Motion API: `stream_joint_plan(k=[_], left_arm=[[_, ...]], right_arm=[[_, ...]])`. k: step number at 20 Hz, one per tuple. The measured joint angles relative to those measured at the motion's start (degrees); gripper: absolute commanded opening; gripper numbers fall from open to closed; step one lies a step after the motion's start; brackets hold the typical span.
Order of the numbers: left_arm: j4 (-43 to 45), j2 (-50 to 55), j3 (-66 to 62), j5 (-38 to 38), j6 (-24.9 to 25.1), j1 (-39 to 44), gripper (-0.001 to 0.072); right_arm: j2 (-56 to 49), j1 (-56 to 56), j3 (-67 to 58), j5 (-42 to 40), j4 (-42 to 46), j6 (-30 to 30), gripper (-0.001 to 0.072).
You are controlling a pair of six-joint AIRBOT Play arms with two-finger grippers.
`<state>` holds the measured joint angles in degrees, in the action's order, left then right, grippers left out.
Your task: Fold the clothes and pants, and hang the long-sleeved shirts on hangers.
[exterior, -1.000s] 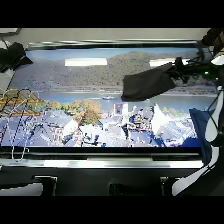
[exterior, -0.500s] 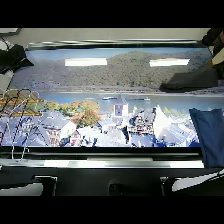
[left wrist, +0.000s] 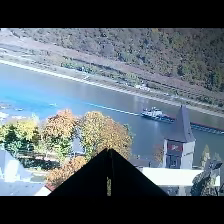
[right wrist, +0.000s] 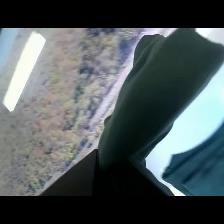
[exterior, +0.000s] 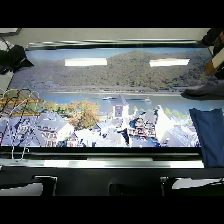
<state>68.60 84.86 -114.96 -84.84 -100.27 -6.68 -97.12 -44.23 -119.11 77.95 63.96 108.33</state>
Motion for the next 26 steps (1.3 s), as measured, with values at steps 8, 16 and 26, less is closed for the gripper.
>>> stream_joint_plan(k=[8,16,26], left_arm=[[-0.02,0.00,0.00,-2.19,0.00,0.00,0.0017],[-0.02,0.00,0.00,-2.73,0.00,-0.02,0.0017],[-0.04,0.00,0.00,-2.86,1.09,0.00,0.0017]], right_arm=[[4.13,-0.81,0.42,14.47,14.56,3.37,0.0028],[6.82,-0.81,1.73,22.12,26.84,1.97,0.0028],[7.17,-0.81,21.59,24.02,39.41,0.09,0.0028]])
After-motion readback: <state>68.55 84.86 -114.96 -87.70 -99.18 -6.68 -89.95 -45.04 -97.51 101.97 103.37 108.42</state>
